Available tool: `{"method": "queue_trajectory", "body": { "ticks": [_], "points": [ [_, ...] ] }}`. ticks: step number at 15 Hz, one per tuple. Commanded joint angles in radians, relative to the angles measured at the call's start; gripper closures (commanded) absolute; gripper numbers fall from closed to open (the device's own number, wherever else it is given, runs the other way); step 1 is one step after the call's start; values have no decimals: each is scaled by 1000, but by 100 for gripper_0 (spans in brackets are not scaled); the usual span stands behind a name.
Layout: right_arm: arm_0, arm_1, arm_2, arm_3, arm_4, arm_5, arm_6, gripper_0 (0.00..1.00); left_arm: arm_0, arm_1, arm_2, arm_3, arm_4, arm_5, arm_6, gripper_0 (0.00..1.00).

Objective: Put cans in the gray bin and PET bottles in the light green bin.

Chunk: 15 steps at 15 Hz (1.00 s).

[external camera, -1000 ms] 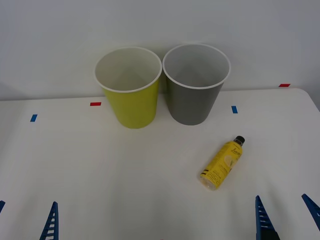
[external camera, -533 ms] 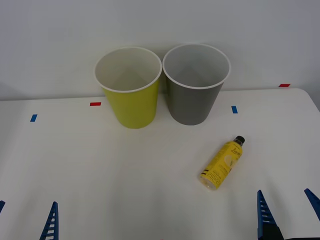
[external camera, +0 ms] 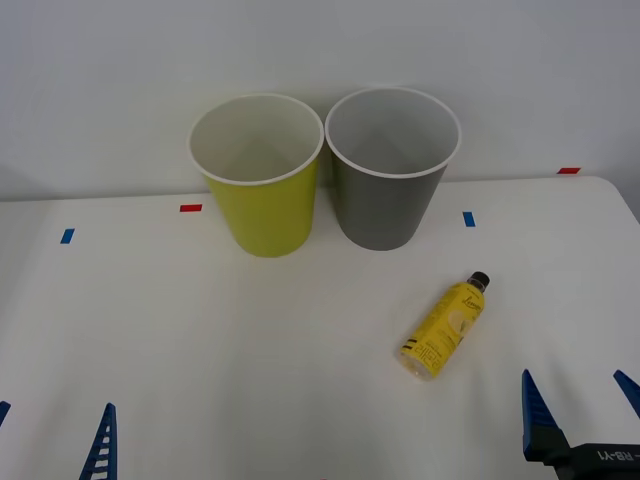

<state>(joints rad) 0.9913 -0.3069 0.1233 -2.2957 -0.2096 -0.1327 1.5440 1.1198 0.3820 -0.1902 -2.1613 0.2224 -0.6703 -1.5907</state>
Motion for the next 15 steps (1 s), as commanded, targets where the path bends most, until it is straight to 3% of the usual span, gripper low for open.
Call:
{"method": "queue_trajectory", "body": {
  "ticks": [1, 6, 10, 15],
  "points": [
    [-63, 42, -59, -97, -21, 220, -76, 0, 0, 0, 0, 0, 0, 0, 0, 0],
    [-217, 31, -136, -142, -1, 536, -306, 0, 0, 0, 0, 0, 0, 0, 0, 0],
    [-359, 19, -137, -200, 144, 866, -528, 0, 0, 0, 0, 0, 0, 0, 0, 0],
    [-507, -34, -134, -209, 90, 1148, -700, 0, 0, 0, 0, 0, 0, 0, 0, 0]
  ]
}}
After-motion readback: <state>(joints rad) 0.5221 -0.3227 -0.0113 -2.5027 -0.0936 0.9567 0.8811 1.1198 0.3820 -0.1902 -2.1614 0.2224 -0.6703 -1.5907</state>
